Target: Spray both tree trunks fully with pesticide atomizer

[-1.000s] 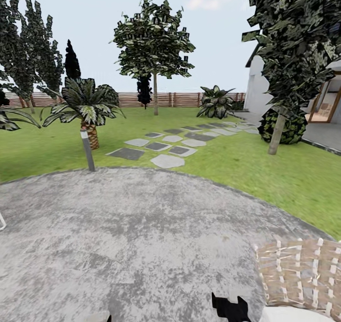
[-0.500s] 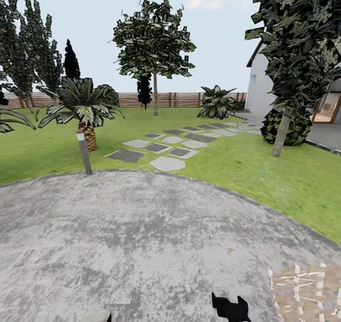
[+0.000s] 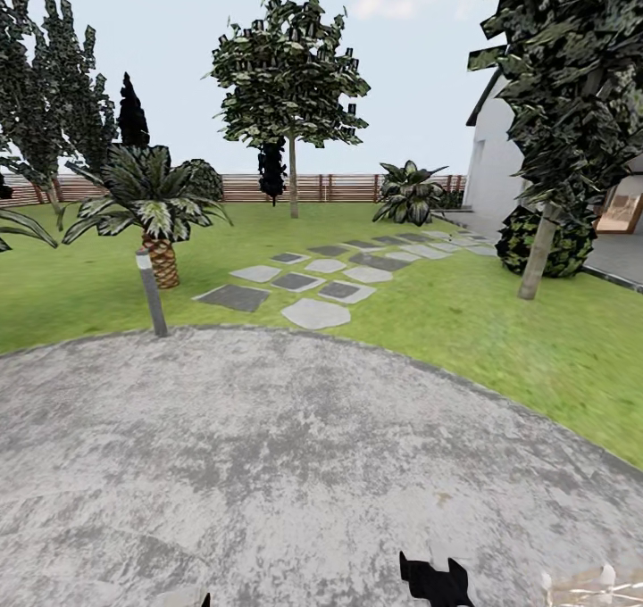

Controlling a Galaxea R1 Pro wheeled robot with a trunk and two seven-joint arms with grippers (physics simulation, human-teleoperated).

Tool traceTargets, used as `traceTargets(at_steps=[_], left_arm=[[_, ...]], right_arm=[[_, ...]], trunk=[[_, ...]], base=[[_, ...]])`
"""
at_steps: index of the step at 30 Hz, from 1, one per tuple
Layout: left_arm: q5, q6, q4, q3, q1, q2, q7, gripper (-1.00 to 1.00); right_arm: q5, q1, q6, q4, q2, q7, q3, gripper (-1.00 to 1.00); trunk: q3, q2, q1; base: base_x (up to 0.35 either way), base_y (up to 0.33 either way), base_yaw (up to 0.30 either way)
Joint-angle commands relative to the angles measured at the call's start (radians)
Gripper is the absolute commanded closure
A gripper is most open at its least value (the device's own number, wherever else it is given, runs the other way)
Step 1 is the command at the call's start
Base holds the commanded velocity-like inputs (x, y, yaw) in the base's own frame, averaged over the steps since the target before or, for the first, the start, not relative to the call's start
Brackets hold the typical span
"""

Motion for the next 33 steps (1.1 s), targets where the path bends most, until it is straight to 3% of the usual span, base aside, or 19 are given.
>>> traceTargets(at_steps=[1,33], left_arm=[[0.007,-0.003,0.0,-0.002,-0.001,0.0,0.001,-1.0],[0.007,-0.003,0.003,-0.003,-0.001,0.001,0.001,-1.0]], right_arm=[[0.0,-0.001,-0.004,0.001,0.001,0.0,-0.004,-1.0],[0.001,-0.001,-0.004,0.001,0.006,0.003,-0.004,-1.0]], trunk=[[-0.001,0.0,0.001],[-0.001,0.0,0.001]], base=[[0.334,0.0,0.0],[0.333,0.0,0.0]])
